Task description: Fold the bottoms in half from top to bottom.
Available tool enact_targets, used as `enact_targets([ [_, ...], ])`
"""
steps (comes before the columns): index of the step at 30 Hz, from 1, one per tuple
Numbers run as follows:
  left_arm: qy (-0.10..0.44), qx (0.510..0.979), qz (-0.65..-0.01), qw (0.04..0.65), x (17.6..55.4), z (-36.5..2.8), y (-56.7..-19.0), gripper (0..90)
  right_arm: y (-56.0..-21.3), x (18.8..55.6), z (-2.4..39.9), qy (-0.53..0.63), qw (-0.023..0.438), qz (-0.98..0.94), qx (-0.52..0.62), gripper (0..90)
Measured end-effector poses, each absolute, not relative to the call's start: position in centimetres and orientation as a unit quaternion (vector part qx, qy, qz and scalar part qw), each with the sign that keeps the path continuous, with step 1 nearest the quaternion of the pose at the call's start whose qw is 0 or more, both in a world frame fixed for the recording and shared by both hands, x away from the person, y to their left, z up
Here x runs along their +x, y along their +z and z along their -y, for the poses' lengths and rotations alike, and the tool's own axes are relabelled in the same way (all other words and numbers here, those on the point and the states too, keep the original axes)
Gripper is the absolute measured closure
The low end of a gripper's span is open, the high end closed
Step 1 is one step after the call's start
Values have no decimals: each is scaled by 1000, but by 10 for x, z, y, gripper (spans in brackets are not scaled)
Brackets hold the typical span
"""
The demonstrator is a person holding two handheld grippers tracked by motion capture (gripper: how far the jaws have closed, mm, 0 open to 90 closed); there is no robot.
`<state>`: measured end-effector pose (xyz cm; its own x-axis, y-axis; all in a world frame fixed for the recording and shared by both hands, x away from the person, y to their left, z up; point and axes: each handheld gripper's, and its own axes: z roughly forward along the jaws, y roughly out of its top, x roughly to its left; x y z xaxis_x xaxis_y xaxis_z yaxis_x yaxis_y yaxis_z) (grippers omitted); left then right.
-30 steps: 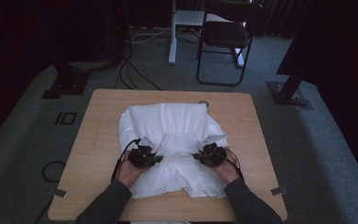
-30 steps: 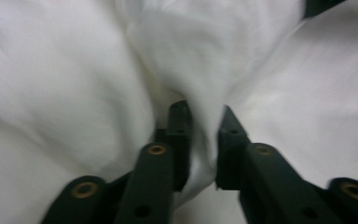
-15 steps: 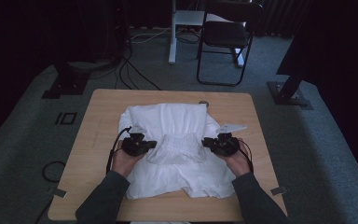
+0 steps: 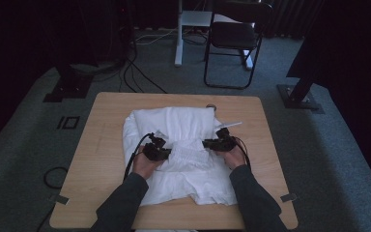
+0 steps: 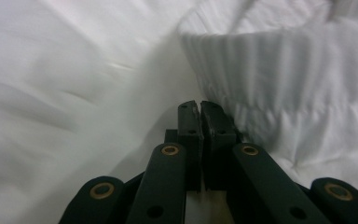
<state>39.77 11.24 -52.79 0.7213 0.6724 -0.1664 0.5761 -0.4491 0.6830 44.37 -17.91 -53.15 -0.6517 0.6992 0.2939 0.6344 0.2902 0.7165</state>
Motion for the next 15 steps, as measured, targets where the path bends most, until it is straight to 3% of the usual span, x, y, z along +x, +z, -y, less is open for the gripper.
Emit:
enact_targets([
  [7,59,869,-286,399,354,-97,-533,835,-517,412,195,440,76,-803,394,676],
  [15,38,886,-260,381,339,-100,-540,829,-489,391,171,443,113,-823,337,637],
])
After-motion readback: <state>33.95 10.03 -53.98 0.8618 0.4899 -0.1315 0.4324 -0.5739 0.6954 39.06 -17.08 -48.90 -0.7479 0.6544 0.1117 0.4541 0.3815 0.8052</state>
